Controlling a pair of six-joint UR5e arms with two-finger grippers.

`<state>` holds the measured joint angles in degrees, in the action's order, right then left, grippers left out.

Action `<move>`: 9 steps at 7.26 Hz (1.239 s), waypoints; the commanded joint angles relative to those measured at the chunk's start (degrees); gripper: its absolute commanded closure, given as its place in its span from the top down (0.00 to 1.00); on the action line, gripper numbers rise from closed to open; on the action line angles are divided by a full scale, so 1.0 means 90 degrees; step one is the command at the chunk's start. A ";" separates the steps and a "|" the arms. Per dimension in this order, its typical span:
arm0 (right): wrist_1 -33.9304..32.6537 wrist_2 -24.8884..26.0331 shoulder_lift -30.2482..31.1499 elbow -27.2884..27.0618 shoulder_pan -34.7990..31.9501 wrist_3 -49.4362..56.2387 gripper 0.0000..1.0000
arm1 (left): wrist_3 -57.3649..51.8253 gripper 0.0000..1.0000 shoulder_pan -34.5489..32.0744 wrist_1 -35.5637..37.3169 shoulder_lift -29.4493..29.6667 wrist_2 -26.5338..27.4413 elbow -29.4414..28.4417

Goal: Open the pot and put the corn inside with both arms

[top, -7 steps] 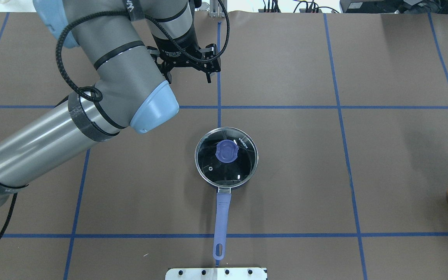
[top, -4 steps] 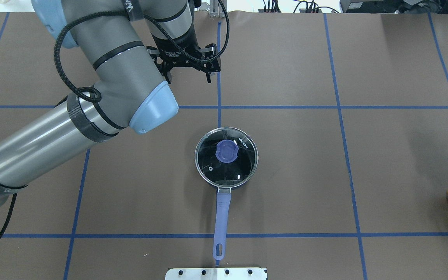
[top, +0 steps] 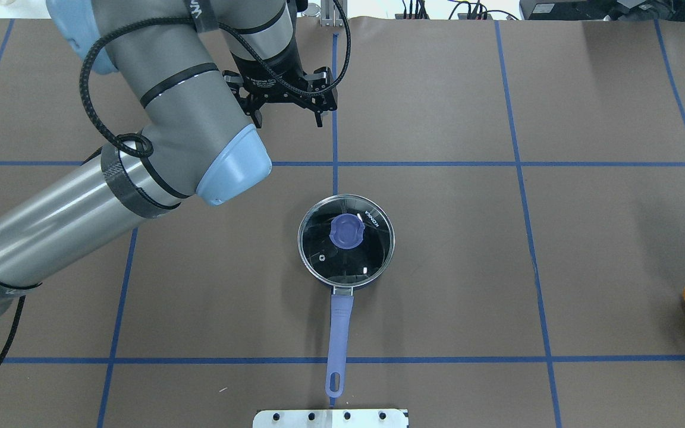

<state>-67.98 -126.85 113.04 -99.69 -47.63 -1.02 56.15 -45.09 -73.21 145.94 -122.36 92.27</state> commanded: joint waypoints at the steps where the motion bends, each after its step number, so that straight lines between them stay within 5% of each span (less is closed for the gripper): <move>1: -0.0015 0.0003 0.0008 -0.0153 0.0087 0.0005 0.81 | -0.0008 1.00 0.0000 0.0000 -0.0024 0.0002 0.0002; 4: -0.0016 0.0052 0.0047 -0.0183 0.0204 0.0054 0.47 | -0.0037 1.00 0.0000 0.0000 -0.0053 0.0002 0.0002; 9: -0.0035 0.0042 0.0165 -0.0281 0.0126 0.0464 0.31 | -0.0057 1.00 0.0000 -0.0010 -0.0053 -0.0008 0.0002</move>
<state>-68.25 -126.40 114.47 -102.12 -46.32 2.70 55.71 -45.09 -73.27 145.46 -122.36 92.28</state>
